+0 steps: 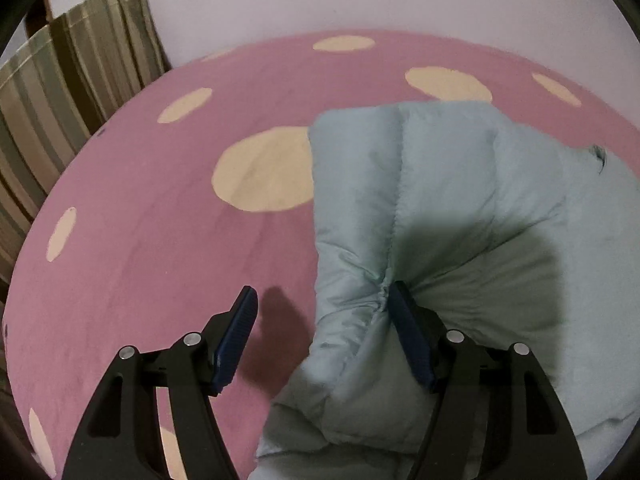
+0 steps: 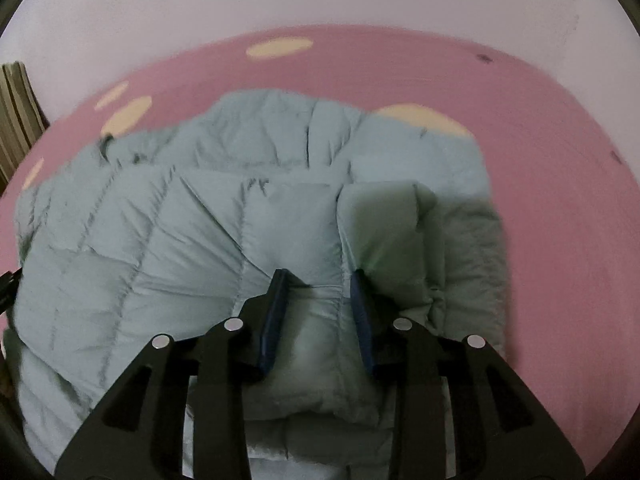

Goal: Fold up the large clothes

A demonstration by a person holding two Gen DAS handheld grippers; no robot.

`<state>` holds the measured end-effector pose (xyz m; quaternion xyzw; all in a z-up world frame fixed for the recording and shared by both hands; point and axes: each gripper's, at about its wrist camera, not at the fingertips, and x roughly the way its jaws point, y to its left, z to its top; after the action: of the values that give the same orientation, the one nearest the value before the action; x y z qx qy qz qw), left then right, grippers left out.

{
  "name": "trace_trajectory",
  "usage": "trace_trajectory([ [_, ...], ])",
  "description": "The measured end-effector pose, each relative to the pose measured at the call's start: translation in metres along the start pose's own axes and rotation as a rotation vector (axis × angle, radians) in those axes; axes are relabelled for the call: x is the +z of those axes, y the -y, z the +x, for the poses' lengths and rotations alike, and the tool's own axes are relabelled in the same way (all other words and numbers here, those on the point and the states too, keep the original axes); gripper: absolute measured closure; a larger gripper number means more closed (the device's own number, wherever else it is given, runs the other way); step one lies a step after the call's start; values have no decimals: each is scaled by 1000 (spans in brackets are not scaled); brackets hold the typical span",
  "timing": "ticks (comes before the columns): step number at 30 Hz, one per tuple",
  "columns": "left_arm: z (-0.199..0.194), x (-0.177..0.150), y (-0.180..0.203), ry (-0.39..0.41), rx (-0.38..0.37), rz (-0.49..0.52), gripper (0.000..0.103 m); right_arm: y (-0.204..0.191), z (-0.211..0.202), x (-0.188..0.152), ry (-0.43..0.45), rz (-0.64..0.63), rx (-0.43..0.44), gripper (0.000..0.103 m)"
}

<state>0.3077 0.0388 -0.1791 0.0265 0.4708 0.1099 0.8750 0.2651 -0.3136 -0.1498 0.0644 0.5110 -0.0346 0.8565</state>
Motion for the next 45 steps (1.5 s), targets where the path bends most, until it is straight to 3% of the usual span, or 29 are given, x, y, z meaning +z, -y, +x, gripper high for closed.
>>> trace_trajectory([
  [3, -16, 2, 1, 41, 32, 28, 37, -5, -11, 5, 19, -30, -23, 71],
  [6, -41, 11, -4, 141, 10, -22, 37, -3, -28, 17, 76, -1, -1, 70],
  [9, -46, 28, 0, 200, -16, -32, 37, -4, -22, 30, 80, 2, -9, 70],
  [13, -9, 44, 12, 122, 33, -3, 37, -9, 5, 32, 46, -12, -43, 66],
  [15, 27, 42, 17, 1, 36, 45, 36, -11, 19, 29, 11, -25, -50, 66],
  [16, 32, 40, 17, -13, 25, 43, 36, -13, 21, 27, 12, -32, -56, 66],
  [20, 7, 32, 16, 57, 58, 29, 37, -20, 1, 27, 44, -33, -55, 66],
  [24, -31, 8, 20, 137, -19, 14, 37, -24, -31, 10, 80, -13, -5, 60],
  [26, -26, -6, 26, 99, -48, 38, 37, -21, -36, -5, 65, 4, -6, 59],
  [28, -3, -14, 37, 25, -52, 92, 35, -16, -19, -18, -5, 21, 7, 56],
  [31, 2, -18, 34, 31, -67, 82, 35, -16, -16, -22, 5, 13, 23, 56],
  [34, -27, -21, 22, 65, -129, 60, 35, -12, -45, -25, 44, 23, 40, 55],
  [38, -71, -55, -9, 109, -144, 49, 35, 2, -89, -57, 75, 20, 36, 49],
  [42, -98, -104, -38, 64, -183, 17, 35, 21, -126, -109, 50, 15, 10, 47],
  [45, -116, -141, -56, 46, -164, -1, 35, 36, -149, -146, 33, 35, 0, 46],
])
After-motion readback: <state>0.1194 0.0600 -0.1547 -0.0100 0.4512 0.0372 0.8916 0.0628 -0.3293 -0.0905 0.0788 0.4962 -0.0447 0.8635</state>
